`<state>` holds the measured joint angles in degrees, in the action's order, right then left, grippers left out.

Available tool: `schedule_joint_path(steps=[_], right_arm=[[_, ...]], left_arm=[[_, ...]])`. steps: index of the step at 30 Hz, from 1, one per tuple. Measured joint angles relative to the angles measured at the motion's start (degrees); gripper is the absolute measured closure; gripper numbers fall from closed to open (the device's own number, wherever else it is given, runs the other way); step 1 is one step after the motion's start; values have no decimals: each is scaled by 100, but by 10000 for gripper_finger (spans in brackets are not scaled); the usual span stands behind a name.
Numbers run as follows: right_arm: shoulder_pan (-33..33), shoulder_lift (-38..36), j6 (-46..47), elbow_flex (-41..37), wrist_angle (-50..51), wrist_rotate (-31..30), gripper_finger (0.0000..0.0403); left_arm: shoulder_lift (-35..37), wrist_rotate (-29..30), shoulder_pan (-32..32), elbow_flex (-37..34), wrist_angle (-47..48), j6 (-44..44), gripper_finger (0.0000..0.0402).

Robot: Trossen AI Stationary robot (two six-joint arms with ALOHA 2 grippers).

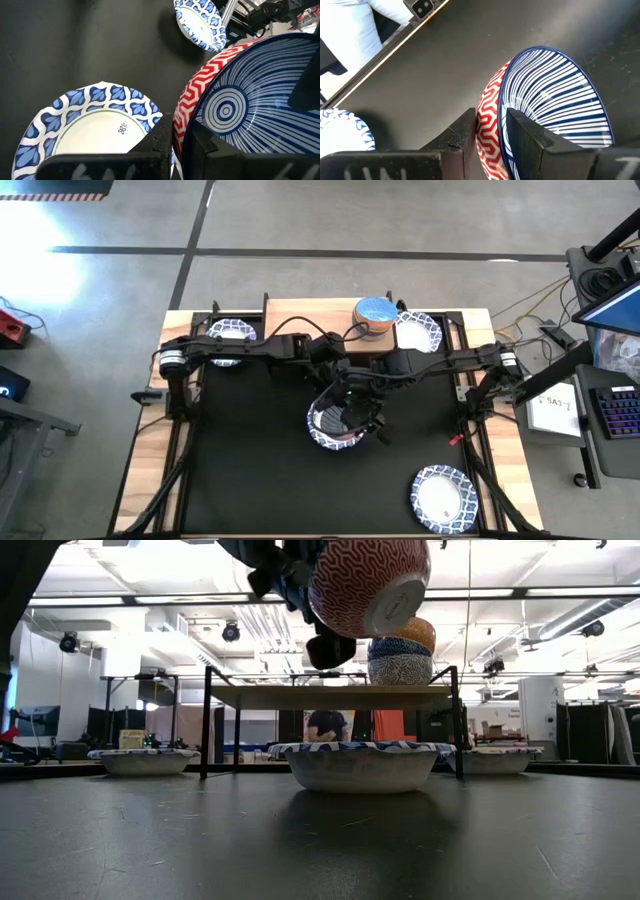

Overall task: Place and stack bowls onto a shelf
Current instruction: Stack the dark blue bowl on top of the light blue bowl on the shelf

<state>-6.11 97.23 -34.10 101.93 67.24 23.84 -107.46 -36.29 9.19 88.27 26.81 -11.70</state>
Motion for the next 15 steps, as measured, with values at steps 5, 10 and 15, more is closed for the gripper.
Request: schedule_joint_path(steps=[5,10,15], right_arm=[[-2,2,85,-4,-7,3,312],[0,31,146,-11,26,39,342],[0,39,150,-11,17,64,370]], left_arm=[[-66,-78,3,0,-30,61,396],[-183,-177,3,0,-83,101,395],[-181,-165,7,4,-75,228,389]])
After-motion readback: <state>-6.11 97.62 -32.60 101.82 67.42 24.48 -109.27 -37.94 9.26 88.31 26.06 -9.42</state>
